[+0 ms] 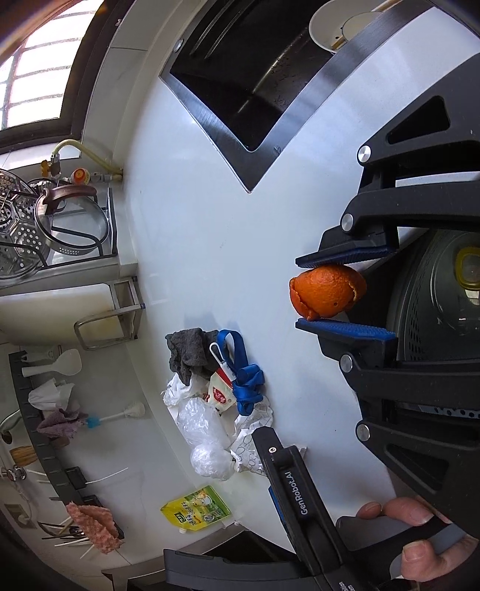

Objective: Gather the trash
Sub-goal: 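Grasp the crumpled white paper with the left tool while the right tool holds the peel, then carry both items over the bin and open both tools to drop them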

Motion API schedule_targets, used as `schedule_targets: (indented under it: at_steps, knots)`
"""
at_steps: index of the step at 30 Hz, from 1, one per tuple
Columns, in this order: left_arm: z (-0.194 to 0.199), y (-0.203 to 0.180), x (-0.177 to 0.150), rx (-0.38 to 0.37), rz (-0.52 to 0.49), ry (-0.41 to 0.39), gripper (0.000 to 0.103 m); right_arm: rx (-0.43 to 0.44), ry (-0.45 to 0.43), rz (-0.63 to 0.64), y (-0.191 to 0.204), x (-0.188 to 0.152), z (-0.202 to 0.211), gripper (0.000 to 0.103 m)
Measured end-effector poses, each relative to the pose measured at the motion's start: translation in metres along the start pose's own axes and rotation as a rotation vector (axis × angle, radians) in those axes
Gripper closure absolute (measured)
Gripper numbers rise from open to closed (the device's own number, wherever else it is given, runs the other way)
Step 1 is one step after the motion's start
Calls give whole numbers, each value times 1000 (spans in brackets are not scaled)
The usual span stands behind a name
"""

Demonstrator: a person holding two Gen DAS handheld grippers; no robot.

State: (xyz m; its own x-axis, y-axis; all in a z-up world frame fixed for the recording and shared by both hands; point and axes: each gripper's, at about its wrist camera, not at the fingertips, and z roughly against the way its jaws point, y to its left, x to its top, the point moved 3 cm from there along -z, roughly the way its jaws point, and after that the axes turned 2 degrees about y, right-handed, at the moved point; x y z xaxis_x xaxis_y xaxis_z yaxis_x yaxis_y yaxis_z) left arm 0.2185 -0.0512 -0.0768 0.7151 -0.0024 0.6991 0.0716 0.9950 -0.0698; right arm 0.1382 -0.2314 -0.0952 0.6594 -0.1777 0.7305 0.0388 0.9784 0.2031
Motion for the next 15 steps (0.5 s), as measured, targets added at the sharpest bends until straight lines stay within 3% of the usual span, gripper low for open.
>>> schedule_targets:
  at_steps: [4,9,15]
  knots:
    - [-2,6,-3,-18,29,21,54,9,-2,-1,0,-2,1,76]
    - [10,15,-8,-39,43,17,63,22,0,2,4,-6,5,76]
    - [32,23,-23,-20,13,13,65,31,-4,16,10,-13,15,76]
